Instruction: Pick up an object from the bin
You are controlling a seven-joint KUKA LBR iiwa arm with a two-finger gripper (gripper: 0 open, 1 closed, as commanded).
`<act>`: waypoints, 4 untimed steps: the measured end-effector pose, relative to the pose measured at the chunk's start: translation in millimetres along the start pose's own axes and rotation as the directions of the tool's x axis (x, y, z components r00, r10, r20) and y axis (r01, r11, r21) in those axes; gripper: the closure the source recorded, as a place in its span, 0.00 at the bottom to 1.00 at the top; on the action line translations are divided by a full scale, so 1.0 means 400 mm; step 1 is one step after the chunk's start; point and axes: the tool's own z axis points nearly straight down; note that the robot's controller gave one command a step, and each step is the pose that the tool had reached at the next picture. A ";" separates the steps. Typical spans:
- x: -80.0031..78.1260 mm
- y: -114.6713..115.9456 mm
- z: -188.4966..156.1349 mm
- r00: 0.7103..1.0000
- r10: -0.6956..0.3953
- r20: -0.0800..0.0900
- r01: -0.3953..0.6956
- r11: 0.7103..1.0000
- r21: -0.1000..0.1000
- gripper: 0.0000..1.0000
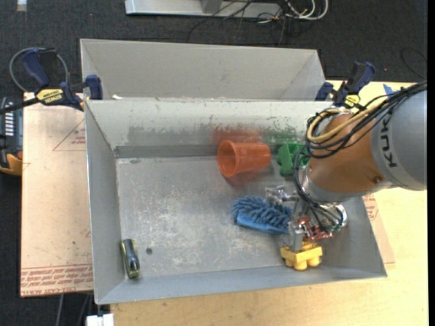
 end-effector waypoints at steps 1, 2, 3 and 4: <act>-0.141 0.077 0.012 0.995 0.103 0.002 -0.103 0.995 0.003 0.00; -0.061 0.024 -0.062 0.999 0.039 -0.008 -0.039 0.999 0.002 1.00; -0.061 0.024 -0.061 0.999 0.038 -0.008 -0.038 0.999 0.003 1.00; -0.061 0.022 0.003 0.998 0.061 -0.002 -0.061 0.998 0.003 1.00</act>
Offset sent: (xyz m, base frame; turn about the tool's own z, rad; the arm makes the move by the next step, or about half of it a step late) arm 0.0213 0.0128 0.0254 0.0376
